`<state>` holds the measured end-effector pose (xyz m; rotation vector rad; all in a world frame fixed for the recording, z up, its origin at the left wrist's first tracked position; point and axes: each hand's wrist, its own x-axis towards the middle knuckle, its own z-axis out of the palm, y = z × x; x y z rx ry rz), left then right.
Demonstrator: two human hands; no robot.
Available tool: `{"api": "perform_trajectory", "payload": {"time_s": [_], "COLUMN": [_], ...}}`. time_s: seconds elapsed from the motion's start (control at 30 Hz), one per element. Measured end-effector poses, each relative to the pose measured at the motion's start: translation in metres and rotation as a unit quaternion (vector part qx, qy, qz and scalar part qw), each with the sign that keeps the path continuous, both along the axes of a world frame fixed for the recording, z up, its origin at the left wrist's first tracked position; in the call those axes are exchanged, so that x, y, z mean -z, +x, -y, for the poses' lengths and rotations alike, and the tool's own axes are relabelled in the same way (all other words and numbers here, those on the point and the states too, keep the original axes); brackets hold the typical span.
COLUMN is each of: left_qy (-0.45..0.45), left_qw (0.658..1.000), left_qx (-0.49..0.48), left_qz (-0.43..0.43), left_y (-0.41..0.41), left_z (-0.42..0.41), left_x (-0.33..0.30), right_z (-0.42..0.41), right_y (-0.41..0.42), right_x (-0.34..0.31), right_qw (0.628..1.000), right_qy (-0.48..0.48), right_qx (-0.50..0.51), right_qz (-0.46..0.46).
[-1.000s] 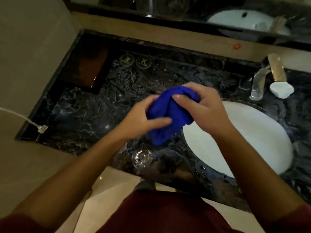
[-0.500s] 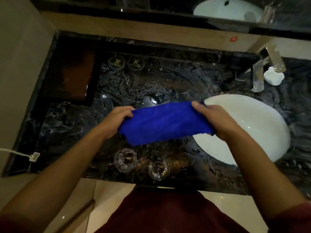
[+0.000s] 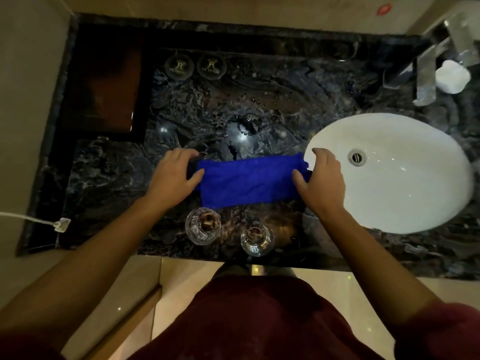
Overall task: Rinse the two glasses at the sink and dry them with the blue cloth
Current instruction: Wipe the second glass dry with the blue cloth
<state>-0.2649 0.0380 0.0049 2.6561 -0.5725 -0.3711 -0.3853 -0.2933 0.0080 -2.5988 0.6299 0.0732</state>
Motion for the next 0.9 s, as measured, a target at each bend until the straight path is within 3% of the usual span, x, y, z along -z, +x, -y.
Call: {"api": "perform_trajectory", "payload": {"time_s": [0.1,0.2,0.27,0.47,0.9], "left_qy": [-0.075,-0.05,-0.009,0.021,-0.063], "left_qw": [0.997,0.994,0.992,0.995,0.997], "left_qx": [0.029,0.084,0.113,0.098,0.012], "left_qz": [-0.015,-0.057,-0.053,-0.008,-0.037], "left_y": [-0.038,-0.084,-0.106,-0.129,-0.125], "left_z": [-0.019,-0.027,-0.03,-0.027,-0.011], "left_x": [-0.018,-0.025,-0.022,-0.01,-0.023], "right_z": [-0.021,-0.043,-0.053,-0.065,-0.065], "right_y": [-0.027,-0.053,-0.063,-0.075,-0.059], "right_x": [-0.024,-0.032,-0.03,-0.02,-0.041], "right_qw": [0.975,0.918,0.893,0.898,0.92], "right_qy": [0.098,0.11,0.076,0.038,0.034], "right_qx": [-0.192,-0.38,-0.44,-0.432,-0.385], "right_qz": [0.056,-0.015,-0.063,-0.067,-0.06]}}
